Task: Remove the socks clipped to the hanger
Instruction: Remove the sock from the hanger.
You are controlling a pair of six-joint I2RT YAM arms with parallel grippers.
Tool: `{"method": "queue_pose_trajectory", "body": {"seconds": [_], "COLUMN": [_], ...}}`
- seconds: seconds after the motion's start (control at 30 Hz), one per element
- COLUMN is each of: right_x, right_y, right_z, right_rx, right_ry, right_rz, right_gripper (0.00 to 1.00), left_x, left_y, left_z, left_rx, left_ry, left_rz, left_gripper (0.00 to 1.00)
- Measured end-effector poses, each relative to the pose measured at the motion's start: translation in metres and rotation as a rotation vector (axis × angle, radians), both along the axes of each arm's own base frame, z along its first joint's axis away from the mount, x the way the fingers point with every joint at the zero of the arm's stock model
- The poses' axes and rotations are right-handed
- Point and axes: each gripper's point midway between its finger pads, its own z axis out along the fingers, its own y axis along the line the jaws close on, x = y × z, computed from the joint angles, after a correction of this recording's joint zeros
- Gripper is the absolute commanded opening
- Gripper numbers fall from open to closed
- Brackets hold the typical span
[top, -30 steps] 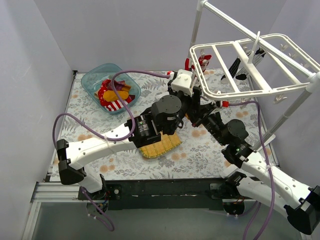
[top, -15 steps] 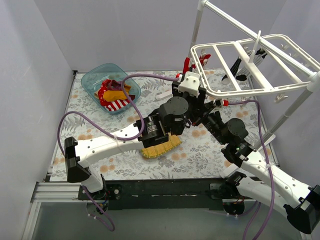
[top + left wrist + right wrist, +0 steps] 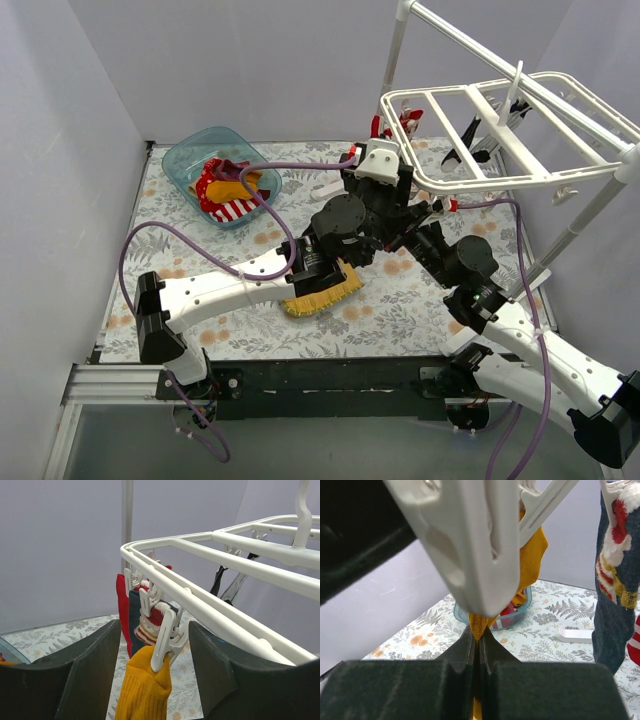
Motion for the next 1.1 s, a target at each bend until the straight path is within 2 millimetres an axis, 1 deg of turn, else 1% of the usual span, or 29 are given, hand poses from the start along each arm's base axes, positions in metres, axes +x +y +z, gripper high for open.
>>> {"method": "queue_pose_trajectory", "body": {"seconds": [0.07, 0.1, 0.13, 0.17, 0.37, 0.47, 0.57, 0.6, 0.8, 0.83, 0.9, 0.93, 1.03, 1.07, 1.1], "right_x": [0.0, 0.0, 0.0, -0.001, -0.002, -0.002, -0.003, -0.003, -0.005, -0.006, -0.006, -0.007, -0.007, -0.007, -0.008], "right_y": [0.0, 0.0, 0.0, -0.001, -0.001, -0.001, -0.001, -0.001, -0.001, -0.001, -0.001, -0.001, -0.002, -0.002, -0.002], "right_z": [0.0, 0.0, 0.0, 0.001, 0.003, 0.003, 0.003, 0.003, 0.003, 0.002, 0.001, 0.001, 0.001, 0.001, 0.002], "right_rx": [-0.001, 0.0, 0.001, 0.004, 0.008, 0.008, 0.007, 0.007, 0.003, 0.001, -0.003, -0.004, -0.004, -0.003, -0.002], "right_ry": [0.001, 0.001, 0.001, 0.001, -0.004, -0.005, -0.005, -0.006, -0.005, -0.003, 0.001, 0.001, 0.001, 0.001, 0.0], "right_rz": [0.0, 0.0, 0.0, 0.0, 0.001, 0.004, 0.008, 0.008, 0.016, 0.017, 0.019, 0.019, 0.02, 0.019, 0.019], "right_gripper": [0.01, 0.01, 0.01, 0.01, 0.01, 0.01, 0.01, 0.01, 0.01, 0.01, 0.01, 0.01, 0.01, 0.01, 0.01], "left_x": [0.001, 0.002, 0.002, 0.002, 0.002, 0.003, 0.005, 0.006, 0.007, 0.008, 0.007, 0.007, 0.007, 0.006, 0.006], "left_y": [-0.001, -0.002, -0.003, -0.004, -0.005, -0.005, -0.003, -0.003, -0.002, -0.001, -0.001, -0.001, -0.001, -0.002, -0.002], "left_z": [-0.001, -0.002, -0.004, -0.004, -0.008, -0.013, -0.018, -0.018, -0.019, -0.017, -0.014, -0.012, -0.01, -0.01, -0.01], "left_rx": [0.005, 0.008, 0.012, 0.013, 0.017, 0.017, 0.023, 0.024, 0.015, 0.01, -0.002, -0.011, -0.032, -0.035, -0.035], "left_ry": [-0.005, -0.005, -0.004, -0.003, 0.004, 0.0, -0.006, -0.009, -0.032, -0.037, -0.045, -0.051, -0.063, -0.065, -0.067], "left_rz": [0.005, 0.007, 0.008, 0.007, 0.005, 0.01, 0.024, 0.025, 0.032, 0.033, 0.032, 0.032, 0.026, 0.023, 0.02], "left_gripper": [0.57, 0.59, 0.62, 0.63, 0.64, 0.63, 0.59, 0.56, 0.49, 0.44, 0.39, 0.33, 0.28, 0.22, 0.19]}}
